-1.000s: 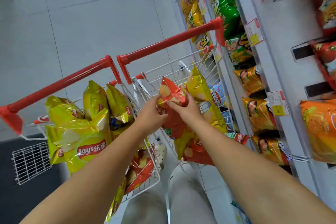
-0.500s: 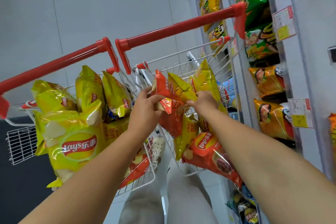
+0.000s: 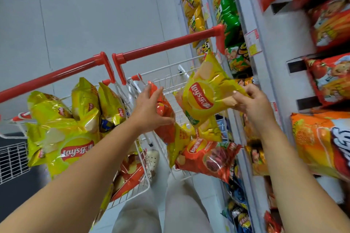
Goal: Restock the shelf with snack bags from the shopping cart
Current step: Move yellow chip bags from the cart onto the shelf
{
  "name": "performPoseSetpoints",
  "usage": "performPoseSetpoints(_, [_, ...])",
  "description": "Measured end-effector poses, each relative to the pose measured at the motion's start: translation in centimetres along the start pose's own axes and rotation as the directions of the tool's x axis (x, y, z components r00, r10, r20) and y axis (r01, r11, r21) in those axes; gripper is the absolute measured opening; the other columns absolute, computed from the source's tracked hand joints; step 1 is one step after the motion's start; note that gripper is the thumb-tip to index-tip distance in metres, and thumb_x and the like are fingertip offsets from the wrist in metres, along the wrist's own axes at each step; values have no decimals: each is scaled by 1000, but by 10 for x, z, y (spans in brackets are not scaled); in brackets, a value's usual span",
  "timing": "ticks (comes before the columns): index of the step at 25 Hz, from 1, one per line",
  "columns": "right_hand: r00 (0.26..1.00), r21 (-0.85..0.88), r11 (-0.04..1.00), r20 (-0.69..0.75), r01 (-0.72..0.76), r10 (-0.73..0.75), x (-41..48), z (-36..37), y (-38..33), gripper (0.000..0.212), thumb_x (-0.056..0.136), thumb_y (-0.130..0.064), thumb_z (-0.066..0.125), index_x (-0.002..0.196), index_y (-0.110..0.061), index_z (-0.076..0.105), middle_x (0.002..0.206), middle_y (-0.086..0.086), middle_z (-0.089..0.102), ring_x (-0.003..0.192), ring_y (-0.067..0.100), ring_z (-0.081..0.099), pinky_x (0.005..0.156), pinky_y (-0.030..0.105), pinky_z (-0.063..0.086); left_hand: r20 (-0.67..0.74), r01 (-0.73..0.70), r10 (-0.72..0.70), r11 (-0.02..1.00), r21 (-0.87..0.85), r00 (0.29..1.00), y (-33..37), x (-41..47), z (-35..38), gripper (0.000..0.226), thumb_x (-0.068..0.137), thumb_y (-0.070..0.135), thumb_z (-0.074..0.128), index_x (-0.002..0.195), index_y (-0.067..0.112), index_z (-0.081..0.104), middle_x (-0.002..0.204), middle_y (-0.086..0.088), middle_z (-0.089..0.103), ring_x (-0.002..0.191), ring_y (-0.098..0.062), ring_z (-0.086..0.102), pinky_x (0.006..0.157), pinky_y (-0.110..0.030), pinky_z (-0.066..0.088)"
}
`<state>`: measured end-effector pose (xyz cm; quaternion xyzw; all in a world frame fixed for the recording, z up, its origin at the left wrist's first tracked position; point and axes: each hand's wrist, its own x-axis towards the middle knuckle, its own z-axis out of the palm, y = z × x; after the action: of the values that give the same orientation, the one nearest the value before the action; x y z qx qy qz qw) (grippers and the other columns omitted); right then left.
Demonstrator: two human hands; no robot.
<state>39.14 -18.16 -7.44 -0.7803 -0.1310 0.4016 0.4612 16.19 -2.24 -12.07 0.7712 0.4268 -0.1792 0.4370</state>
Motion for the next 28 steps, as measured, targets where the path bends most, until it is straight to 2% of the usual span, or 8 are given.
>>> performPoseSetpoints(2, [1000, 123, 992, 20, 1, -4, -9, -10, -23, 28, 92, -1, 53, 70, -15, 45, 62, -3, 59, 60, 12, 62, 59, 28, 55, 48, -121, 133, 972, -200, 990, 29, -6, -21, 104, 67, 59, 76, 153, 31, 24, 161, -1, 21, 147, -22, 22, 119, -45, 23])
performPoseSetpoints(5, [990, 337, 940, 140, -49, 1, -11, -5, -41, 30, 96, -4, 45, 70, -18, 40, 52, -7, 50, 49, 8, 53, 52, 27, 51, 264, -96, 308, 796, -597, 914, 61, -16, -41, 69, 74, 39, 76, 135, 30, 47, 125, 5, 67, 111, -13, 66, 92, -36, 56])
performPoseSetpoints(8, [970, 341, 923, 220, -179, 107, 9, 20, -28, 31, 104, -28, 36, 88, -15, 59, 81, 3, 70, 73, 15, 68, 65, 35, 58, 260, -35, 255, 774, -632, 931, 50, -19, -49, 44, 79, 29, 74, 119, 30, 56, 106, 6, 74, 95, -11, 72, 83, -28, 59])
performPoseSetpoints(11, [967, -133, 961, 49, -243, 252, 50, 49, 32, 39, 103, -41, 37, 114, -12, 60, 122, 11, 64, 104, 22, 61, 89, 37, 49, 83, 34, 45, 656, -754, 996, 15, -23, -45, 48, 72, 41, 74, 116, 31, 59, 106, 3, 75, 95, -18, 73, 83, -36, 58])
performPoseSetpoints(14, [984, -625, 765, -34, -156, 173, 78, 73, 97, 40, 94, -33, 57, 124, -6, 56, 125, 16, 61, 112, 33, 56, 88, 35, 43, 0, 40, -79, 506, -862, 997, -3, -26, -44, 49, 72, 40, 73, 117, 26, 60, 103, 0, 76, 92, -22, 74, 70, -32, 59])
performPoseSetpoints(20, [961, -759, 591, -190, -274, 202, 99, 105, 140, 45, 92, -34, 62, 118, 1, 56, 121, 23, 61, 112, 39, 58, 84, 40, 45, -49, 35, -169, 462, -886, 984, -22, -29, -42, 56, 76, 44, 77, 124, 26, 57, 111, -2, 74, 98, -25, 72, 84, -43, 56])
performPoseSetpoints(26, [982, -556, 830, -178, -45, -66, 49, 62, 88, 22, 91, -30, 62, 81, -10, 59, 86, 15, 60, 87, 35, 57, 63, 32, 29, -22, 37, -132, 429, -903, 991, -4, -48, -46, 57, 73, 40, 71, 125, 24, 56, 108, -4, 75, 93, -25, 74, 74, -38, 59])
performPoseSetpoints(28, [983, -432, 901, -136, 52, -122, 16, 30, 50, 22, 88, -31, 66, 77, -12, 61, 91, 8, 54, 89, 29, 56, 66, 32, 35, -2, 34, -85, 418, -908, 996, 10, -59, -56, 54, 75, 39, 74, 123, 22, 57, 108, -6, 75, 90, -25, 74, 69, -36, 61])
